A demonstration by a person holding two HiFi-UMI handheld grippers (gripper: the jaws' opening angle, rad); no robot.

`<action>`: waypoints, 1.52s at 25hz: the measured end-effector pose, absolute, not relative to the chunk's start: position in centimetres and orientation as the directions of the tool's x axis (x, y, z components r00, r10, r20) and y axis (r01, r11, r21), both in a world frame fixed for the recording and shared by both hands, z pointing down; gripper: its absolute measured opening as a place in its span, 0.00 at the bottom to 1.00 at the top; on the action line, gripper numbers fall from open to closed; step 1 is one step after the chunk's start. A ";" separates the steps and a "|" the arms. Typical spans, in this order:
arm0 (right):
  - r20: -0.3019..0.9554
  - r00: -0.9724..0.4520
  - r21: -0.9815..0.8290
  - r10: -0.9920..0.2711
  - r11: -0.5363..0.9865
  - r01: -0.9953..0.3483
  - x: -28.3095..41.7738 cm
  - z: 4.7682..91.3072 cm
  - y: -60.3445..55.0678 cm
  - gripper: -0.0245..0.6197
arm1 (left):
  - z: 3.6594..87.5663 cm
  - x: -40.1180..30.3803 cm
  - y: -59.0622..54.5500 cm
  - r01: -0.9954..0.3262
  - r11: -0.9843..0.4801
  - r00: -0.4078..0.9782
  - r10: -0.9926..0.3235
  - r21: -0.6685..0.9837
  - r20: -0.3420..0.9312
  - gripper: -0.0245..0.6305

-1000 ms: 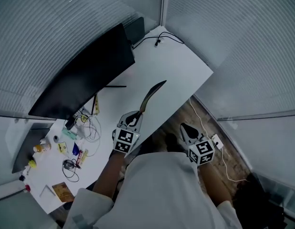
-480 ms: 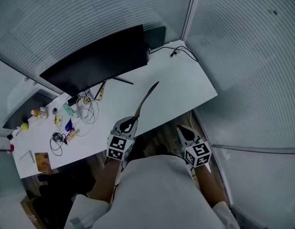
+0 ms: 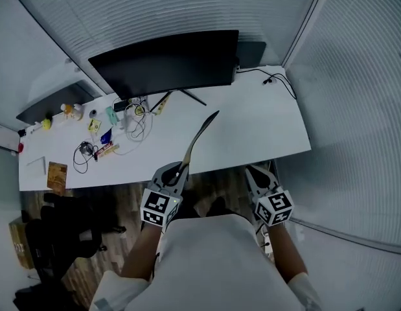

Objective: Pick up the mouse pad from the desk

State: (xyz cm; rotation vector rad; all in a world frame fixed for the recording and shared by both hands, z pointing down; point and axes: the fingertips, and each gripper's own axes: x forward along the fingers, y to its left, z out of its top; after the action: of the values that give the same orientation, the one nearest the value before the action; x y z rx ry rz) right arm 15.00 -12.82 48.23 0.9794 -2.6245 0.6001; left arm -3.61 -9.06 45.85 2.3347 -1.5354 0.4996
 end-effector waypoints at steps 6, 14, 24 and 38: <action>0.372 -0.759 -0.266 -0.534 0.722 -0.639 12.1 47.5 -12.6 0.09 | 45.1 -6.7 -6.6 -0.943 -0.329 0.316 -0.842 0.049 0.436 0.10; 0.347 -0.777 -0.223 -0.525 0.759 -0.612 7.6 46.2 -11.9 0.09 | 44.2 -11.5 -4.5 -0.948 -0.318 0.293 -0.854 0.016 0.431 0.10; 0.287 -0.794 -0.200 -0.535 0.778 -0.596 3.2 44.3 -12.2 0.09 | 43.4 -16.2 -4.4 -0.955 -0.295 0.272 -0.878 0.002 0.395 0.10; 0.282 -0.801 -0.192 -0.528 0.787 -0.586 1.5 44.1 -12.8 0.09 | 43.6 -17.8 -4.8 -0.957 -0.289 0.271 -0.881 0.012 0.388 0.10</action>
State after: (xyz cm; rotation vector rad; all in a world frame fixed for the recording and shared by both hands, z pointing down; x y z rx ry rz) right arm 1.54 -12.80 44.12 0.8730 -2.7647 0.4005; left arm -17.82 -4.79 43.63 2.2983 -1.7021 0.4536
